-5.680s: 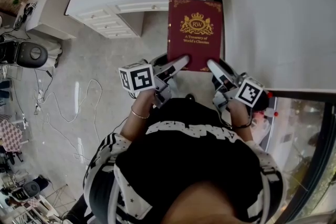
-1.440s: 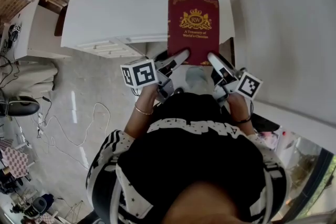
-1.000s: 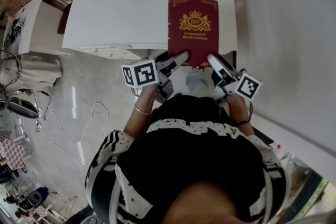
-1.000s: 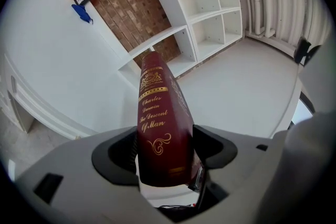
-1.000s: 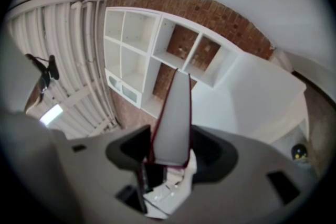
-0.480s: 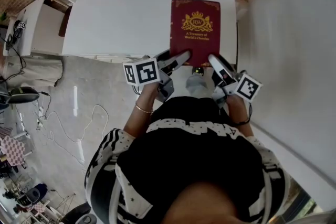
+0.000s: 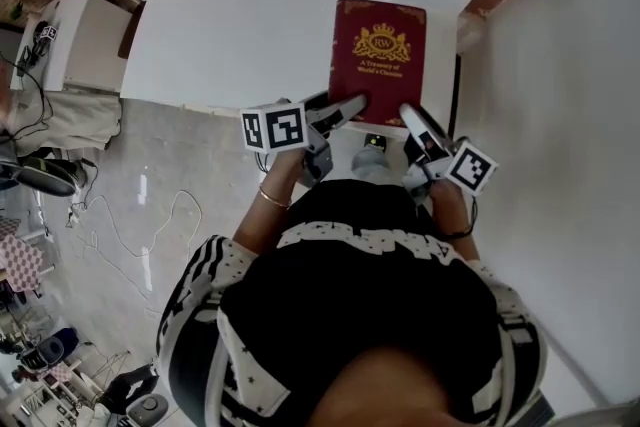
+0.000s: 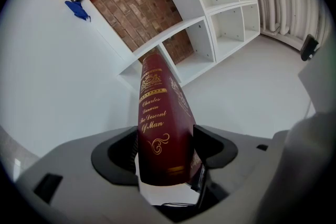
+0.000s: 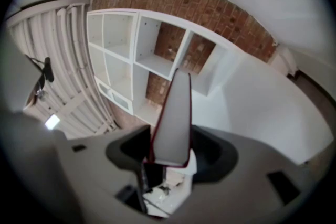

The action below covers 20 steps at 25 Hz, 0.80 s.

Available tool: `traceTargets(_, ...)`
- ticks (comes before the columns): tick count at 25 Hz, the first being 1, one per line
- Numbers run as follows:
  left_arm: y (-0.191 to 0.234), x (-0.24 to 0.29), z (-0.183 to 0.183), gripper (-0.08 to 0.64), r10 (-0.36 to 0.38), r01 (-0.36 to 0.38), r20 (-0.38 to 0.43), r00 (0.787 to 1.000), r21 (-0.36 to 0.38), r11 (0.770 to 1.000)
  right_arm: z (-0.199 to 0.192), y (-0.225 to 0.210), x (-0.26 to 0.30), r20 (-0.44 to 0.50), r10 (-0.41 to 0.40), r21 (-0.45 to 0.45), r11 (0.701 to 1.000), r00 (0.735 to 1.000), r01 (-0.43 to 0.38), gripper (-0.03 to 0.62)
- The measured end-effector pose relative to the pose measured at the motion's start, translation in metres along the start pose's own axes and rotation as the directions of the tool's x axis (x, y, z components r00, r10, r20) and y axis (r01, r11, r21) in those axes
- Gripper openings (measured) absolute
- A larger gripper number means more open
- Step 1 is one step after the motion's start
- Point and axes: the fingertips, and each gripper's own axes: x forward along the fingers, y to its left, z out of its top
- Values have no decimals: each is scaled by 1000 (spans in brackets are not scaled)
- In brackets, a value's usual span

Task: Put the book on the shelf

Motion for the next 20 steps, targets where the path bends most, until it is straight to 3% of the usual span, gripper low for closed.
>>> traceTargets(18, 29, 70, 20, 342, 54, -55, -38, 998, -21, 998, 46, -62, 15, -27, -55, 61, 997, 998, 57, 259)
traceTargets(20, 34, 77, 22, 342, 61, -63, -41, 997, -30, 998, 49, -74, 15, -37, -94, 80, 992, 995, 97, 259)
